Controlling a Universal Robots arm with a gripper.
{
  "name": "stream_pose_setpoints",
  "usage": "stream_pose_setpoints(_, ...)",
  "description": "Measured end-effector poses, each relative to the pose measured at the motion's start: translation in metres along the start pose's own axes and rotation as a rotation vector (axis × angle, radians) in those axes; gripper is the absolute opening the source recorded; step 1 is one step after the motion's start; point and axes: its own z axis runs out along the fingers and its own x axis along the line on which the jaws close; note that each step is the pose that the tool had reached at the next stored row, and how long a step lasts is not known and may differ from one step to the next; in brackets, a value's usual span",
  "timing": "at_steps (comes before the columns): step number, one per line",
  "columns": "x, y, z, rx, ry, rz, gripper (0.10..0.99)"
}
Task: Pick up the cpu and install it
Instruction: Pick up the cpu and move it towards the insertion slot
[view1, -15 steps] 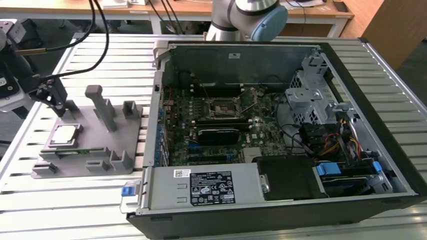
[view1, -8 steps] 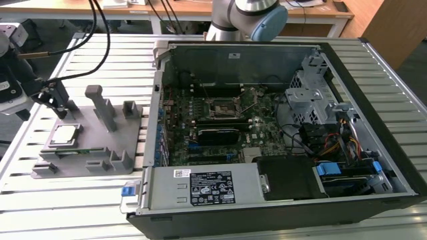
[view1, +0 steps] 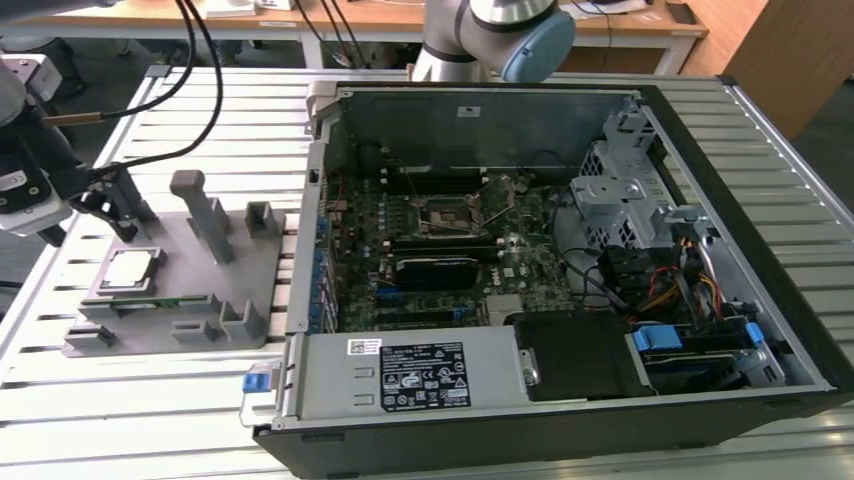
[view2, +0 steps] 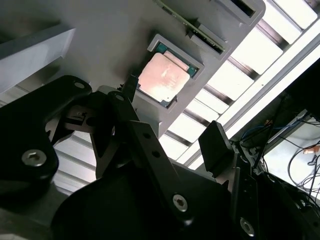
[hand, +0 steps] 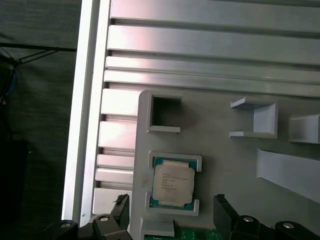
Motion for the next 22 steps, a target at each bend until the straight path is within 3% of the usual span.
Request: stream_pose_setpoints(22, -0.0039, -0.0009, 0.013, 0.0, 0.0, 0.0, 0.761)
